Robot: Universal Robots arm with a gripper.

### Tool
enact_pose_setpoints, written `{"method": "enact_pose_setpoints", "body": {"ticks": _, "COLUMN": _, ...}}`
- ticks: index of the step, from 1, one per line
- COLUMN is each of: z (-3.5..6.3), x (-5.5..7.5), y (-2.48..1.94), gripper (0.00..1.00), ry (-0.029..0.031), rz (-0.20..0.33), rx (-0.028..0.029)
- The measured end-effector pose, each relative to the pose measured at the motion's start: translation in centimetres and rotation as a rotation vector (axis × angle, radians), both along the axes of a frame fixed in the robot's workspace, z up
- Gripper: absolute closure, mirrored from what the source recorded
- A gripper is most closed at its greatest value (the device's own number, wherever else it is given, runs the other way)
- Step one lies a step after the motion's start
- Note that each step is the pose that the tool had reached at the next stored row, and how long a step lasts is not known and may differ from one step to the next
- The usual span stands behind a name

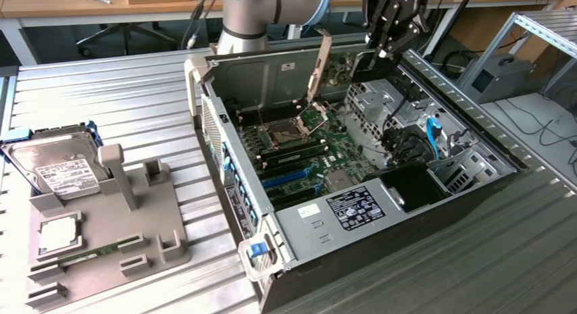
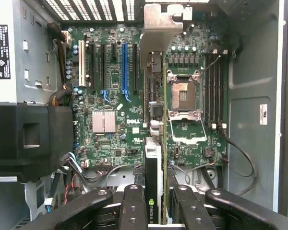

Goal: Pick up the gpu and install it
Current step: 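Insert the gpu into the slot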

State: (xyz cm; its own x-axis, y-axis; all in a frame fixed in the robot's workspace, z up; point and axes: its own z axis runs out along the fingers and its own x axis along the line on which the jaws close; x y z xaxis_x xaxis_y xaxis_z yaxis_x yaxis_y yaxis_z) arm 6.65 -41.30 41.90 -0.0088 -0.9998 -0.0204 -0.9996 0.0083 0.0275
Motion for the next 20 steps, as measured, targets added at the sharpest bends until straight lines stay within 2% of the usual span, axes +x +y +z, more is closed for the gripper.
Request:
{"method": "enact_pose_setpoints", "body": {"ticks": 4, "z": -0.38, "x": -0.02, "y": 0.00, "gripper": 0.73, "ry": 0.0000, "rz": 0.001, "rx": -0.0001}}
{"method": "enact_pose_setpoints", "body": {"ticks": 20, "z": -0.40, "x": -0.74, "y": 0.00, "gripper": 0.73, "ry": -0.0001, "rz": 0.001, "rx": 0.0001}}
